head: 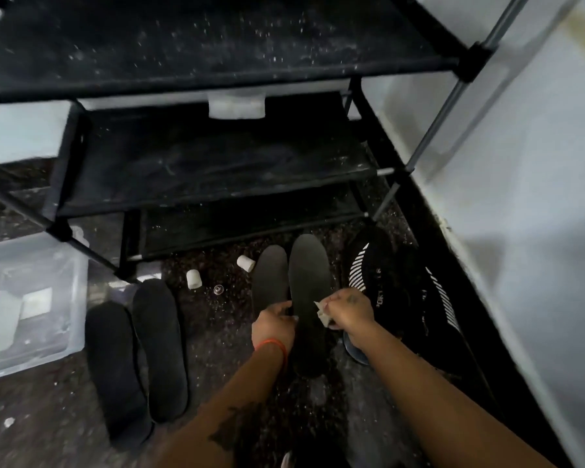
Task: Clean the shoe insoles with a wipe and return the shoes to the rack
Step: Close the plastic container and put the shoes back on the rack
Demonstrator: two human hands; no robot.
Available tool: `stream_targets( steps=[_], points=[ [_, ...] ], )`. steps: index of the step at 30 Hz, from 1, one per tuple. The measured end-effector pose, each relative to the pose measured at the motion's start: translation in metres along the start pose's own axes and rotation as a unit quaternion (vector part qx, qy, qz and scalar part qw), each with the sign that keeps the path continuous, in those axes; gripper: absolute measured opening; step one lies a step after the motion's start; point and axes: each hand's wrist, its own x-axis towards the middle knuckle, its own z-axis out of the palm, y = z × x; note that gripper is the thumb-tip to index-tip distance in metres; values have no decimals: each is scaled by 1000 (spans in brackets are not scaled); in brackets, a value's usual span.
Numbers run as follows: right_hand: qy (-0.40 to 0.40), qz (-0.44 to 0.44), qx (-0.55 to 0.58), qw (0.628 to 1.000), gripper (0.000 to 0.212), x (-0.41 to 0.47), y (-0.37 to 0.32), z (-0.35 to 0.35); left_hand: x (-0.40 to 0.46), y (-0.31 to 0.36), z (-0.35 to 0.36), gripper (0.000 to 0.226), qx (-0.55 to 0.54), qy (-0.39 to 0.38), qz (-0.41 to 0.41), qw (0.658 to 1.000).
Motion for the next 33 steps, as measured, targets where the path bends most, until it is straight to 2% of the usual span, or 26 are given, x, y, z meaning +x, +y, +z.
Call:
stream_targets(
  steps=[3, 8, 11, 14, 16, 18, 20, 23, 28, 30, 33],
  points=[
    [56, 23, -71, 996, 17, 13, 5, 12, 19, -5, 10, 35, 42, -1, 5, 999],
    [70, 19, -162, 984, 30, 26, 11, 22, 37, -4, 22, 37, 88, -9, 2, 996],
    [72, 20, -182, 981, 33, 24, 8, 23, 39, 1, 24, 35, 111, -16, -5, 994],
    [78, 27, -152, 985, 33, 15, 0, 17, 36, 5, 20, 28, 118, -27, -2, 993],
    [55, 26, -122, 991, 23, 7, -5, 10, 30, 10, 15, 22, 90, -39, -1, 995],
    [8, 15, 6, 1000, 22, -3, -10, 2, 17, 20, 6, 14, 21, -53, 1, 998],
    [-34, 22, 140, 989, 24, -24, -23, -12, -4, 37, -5, 17, -66, -81, 2, 995],
    [-100, -4, 225, 969, 15, -68, -56, -38, -44, 69, -32, 23, -182, -149, 7, 972],
    [-191, -87, 243, 947, 13, -156, -115, -75, -123, 117, -107, 16, -233, -230, 66, 943],
    [-211, -125, 224, 943, 17, -194, -135, -81, -157, 126, -139, 12, -229, -231, 102, 940],
    [-231, -170, 192, 939, 12, -251, -156, -78, -206, 127, -184, 8, -239, -199, 140, 940]
  ],
)
